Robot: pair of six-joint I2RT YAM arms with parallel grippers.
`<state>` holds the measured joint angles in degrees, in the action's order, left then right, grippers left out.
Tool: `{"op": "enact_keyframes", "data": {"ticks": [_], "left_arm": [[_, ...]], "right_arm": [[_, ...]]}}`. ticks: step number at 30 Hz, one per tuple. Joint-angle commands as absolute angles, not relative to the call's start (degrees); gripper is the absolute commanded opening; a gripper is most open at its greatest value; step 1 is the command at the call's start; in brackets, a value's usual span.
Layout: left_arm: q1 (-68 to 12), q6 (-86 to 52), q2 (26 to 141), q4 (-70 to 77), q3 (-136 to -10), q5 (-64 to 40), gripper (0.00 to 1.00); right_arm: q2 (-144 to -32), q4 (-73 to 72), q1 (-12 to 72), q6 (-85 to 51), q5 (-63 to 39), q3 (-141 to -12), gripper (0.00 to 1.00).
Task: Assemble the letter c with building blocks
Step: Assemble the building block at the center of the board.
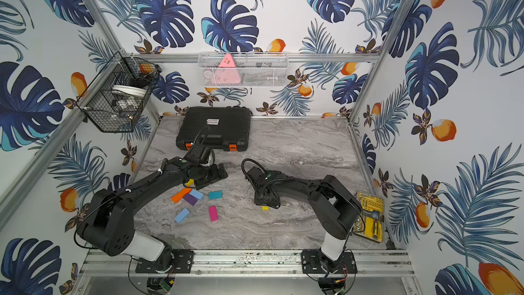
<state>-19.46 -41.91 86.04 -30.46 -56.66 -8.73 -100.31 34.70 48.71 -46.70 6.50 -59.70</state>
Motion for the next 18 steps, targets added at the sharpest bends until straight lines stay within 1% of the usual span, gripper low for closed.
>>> {"op": "enact_keyframes", "data": {"ticks": [1, 9, 18], "left_arm": [[-19.35, -41.81, 85.96, -30.32, -56.71, -8.79, 0.99], [-19.42, -41.79, 85.96, -30.32, -56.69, -8.71, 0.99], [-19.39, -41.74, 85.96, -30.47, -56.87, -8.6, 0.99]], "right_arm": [[-100.66, 34.28, 48.8, -47.66, 6.64, -60.03, 0.42], [-101.68, 33.88, 48.74, -48.08, 6.1, -60.38, 0.37], [-102.57, 33.92, 48.69, -48.36, 6.43, -60.93, 0.36]]}}
